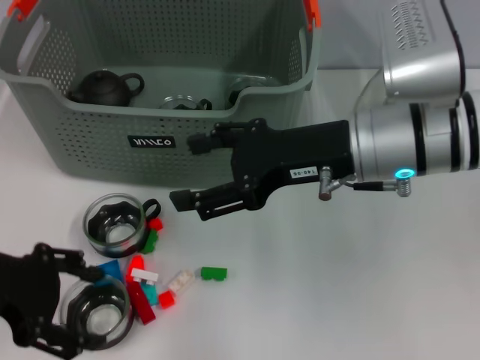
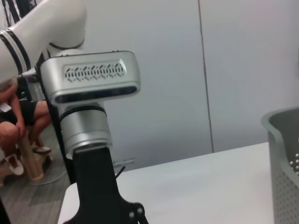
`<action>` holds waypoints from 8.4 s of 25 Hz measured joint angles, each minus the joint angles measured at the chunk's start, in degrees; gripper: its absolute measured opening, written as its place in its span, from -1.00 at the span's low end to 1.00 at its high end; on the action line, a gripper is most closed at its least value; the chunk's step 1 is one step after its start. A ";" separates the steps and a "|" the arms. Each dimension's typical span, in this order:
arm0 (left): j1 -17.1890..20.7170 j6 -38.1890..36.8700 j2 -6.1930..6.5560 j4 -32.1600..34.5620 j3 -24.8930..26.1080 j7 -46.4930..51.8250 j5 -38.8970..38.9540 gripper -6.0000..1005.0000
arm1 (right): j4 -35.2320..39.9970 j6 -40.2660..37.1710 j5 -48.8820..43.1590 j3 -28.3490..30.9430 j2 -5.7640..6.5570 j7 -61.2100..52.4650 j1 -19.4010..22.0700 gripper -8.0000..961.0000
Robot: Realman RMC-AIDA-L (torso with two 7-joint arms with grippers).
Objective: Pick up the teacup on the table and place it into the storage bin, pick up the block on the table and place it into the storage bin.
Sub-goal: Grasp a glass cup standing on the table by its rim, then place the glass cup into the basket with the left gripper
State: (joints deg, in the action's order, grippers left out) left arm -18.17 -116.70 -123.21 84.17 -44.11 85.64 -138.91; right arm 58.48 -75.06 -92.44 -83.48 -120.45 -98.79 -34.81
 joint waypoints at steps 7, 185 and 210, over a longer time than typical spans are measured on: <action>0.03 0.09 -0.98 3.74 -9.36 8.32 -4.49 0.76 | -4.50 0.07 1.20 0.18 0.15 3.17 -3.18 0.96; -30.02 64.25 4.71 -38.55 -13.45 18.47 14.30 -0.90 | -11.76 -13.79 -10.91 12.34 2.95 1.14 -1.99 0.96; -31.40 73.71 4.31 -42.95 -17.45 18.88 11.92 -0.89 | -11.70 -13.66 -11.01 12.46 2.77 1.14 -2.11 0.96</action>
State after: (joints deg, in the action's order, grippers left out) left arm -49.57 -43.00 -118.91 41.22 -61.56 104.52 -127.00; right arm 46.78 -88.71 -103.45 -71.01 -117.68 -97.65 -36.92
